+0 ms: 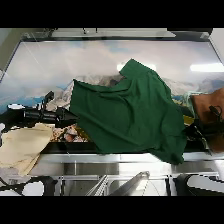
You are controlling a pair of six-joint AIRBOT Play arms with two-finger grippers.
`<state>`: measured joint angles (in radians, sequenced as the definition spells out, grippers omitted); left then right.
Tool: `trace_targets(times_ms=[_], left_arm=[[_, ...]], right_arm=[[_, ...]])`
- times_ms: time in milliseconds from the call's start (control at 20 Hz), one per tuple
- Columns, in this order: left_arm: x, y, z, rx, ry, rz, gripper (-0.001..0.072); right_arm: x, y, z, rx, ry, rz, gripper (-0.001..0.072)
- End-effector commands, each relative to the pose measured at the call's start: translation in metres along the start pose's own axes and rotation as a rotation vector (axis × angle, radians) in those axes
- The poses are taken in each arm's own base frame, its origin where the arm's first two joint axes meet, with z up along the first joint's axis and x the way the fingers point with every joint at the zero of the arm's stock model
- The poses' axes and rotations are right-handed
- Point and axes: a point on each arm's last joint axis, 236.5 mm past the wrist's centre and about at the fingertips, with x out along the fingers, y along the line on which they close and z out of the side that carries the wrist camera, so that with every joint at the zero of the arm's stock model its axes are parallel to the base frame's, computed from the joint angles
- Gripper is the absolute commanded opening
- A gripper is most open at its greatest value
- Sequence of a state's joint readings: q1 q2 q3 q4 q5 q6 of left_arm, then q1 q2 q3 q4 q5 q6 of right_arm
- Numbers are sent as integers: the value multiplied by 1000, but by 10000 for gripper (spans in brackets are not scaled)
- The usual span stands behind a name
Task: Fold the shirts.
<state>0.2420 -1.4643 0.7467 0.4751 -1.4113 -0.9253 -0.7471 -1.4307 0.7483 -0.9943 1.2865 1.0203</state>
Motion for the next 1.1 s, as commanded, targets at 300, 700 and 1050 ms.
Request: trace_targets(times_ms=[300,700,1050], left_arm=[[-40,0,45,48,-145,37,387],[6,38,-29,-56,119,181,389],[64,56,-37,22,111,331,389]], right_arm=[[22,24,-4,-81,63,1,18],[9,45,8,-142,31,12,18],[9,49,7,-139,36,27,18]])
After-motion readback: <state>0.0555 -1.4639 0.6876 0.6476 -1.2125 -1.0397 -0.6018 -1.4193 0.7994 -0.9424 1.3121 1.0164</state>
